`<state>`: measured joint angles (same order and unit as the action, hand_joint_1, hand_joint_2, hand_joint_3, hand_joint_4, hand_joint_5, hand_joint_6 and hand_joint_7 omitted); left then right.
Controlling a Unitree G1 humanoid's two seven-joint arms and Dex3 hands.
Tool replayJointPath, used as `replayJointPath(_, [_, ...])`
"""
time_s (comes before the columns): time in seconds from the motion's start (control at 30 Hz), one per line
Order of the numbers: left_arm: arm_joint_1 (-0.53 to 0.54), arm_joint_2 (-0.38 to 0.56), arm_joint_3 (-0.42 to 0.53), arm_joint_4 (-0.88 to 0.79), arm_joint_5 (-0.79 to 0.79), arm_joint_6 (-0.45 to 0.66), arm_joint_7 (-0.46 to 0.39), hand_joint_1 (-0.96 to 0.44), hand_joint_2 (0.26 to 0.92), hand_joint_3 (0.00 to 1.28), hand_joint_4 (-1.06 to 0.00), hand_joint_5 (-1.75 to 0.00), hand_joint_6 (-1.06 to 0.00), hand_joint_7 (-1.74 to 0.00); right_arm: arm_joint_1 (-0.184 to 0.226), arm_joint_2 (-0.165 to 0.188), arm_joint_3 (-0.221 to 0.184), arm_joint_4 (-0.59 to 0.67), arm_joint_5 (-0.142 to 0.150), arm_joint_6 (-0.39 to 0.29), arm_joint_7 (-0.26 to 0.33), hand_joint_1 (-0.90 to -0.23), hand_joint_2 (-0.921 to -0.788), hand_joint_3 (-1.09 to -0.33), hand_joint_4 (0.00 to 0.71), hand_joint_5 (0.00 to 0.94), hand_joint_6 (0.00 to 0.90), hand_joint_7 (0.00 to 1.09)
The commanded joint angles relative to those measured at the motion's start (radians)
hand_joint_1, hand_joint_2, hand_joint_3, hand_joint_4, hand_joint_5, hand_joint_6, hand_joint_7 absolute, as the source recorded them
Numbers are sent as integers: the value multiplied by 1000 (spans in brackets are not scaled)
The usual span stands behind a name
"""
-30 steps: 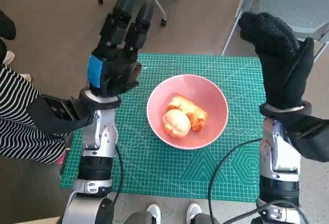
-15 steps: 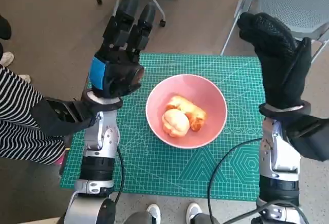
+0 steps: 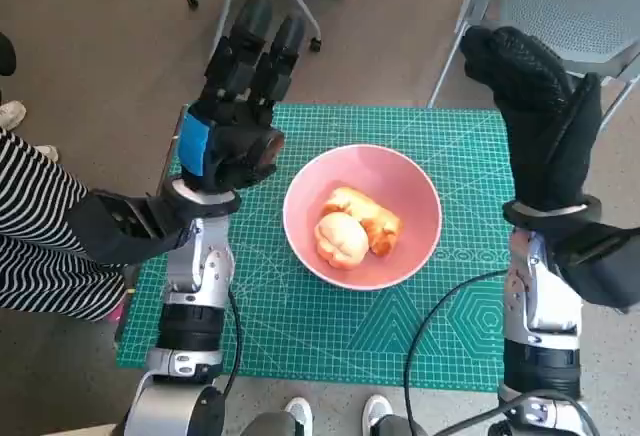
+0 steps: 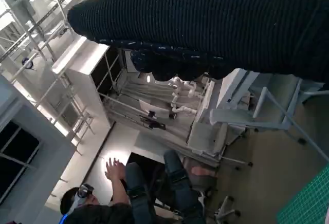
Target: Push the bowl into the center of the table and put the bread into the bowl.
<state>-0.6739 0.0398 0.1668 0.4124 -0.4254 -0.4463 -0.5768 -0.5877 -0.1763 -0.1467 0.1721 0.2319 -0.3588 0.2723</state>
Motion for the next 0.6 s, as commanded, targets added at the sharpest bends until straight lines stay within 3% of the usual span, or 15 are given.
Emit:
replayJointPath(0.03, [3, 3, -13, -5, 23, -20, -1, -676, 921, 378, -39, -5, -93, -17, 19, -1, -6, 17, -2, 1, -1, -691, -921, -657, 212, 1, 122, 537])
replayJointPath(0.5, [11, -4, -33, -27, 18, 16, -7, -621, 921, 174, -47, -7, -103, -62, 38, 1, -7, 31, -4, -25, 1, -685, -921, -658, 216, 2, 131, 545])
replayJointPath(0.6, [15, -2, -41, -40, 36, 13, 5, -609, 921, 149, -56, -8, -46, -209, 41, 2, -5, 29, -8, -28, -3, -686, -921, -659, 217, 3, 129, 544])
